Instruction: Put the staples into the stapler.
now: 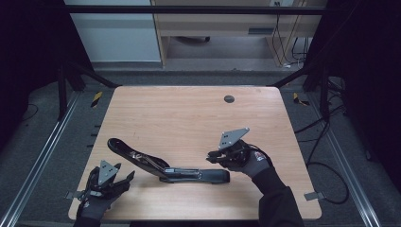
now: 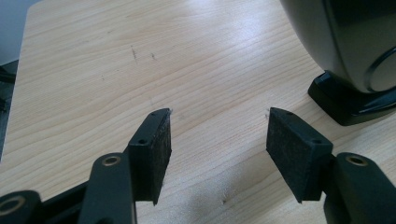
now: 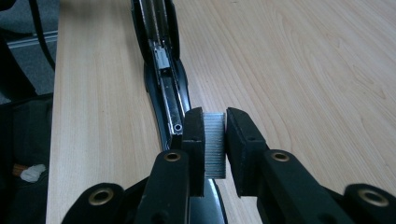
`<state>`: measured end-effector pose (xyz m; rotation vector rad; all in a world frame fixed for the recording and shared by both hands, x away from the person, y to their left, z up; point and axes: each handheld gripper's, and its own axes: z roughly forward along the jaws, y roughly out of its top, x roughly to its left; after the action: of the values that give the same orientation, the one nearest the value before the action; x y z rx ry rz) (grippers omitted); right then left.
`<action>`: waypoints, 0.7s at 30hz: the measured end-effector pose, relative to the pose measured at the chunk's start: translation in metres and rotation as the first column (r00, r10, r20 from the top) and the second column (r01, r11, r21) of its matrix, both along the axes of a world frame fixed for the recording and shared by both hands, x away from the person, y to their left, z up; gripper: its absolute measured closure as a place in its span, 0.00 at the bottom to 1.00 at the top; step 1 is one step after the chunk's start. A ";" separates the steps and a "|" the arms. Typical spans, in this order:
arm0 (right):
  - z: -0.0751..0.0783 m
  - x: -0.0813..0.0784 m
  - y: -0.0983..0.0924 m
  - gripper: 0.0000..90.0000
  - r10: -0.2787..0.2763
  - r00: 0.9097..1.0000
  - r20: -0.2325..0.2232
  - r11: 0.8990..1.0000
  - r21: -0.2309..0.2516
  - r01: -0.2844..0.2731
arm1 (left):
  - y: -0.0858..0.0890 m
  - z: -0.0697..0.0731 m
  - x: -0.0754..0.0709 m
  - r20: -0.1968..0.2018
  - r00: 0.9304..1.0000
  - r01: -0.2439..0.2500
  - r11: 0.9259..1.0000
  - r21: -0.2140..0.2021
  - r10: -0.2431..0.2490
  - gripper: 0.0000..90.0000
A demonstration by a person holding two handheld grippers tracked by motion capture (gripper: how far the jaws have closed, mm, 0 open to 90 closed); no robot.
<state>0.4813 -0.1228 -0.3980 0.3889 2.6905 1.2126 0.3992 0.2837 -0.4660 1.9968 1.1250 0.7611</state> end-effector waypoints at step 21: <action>-0.007 0.010 0.028 0.87 0.087 0.996 -0.023 0.996 -0.022 -0.088 | 0.000 -0.001 0.001 -0.008 1.000 0.006 1.000 0.004 -0.006 0.44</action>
<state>0.4911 -0.0953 -0.4053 0.2855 2.7639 1.2060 0.4001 0.2832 -0.4668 2.0078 1.1220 0.7535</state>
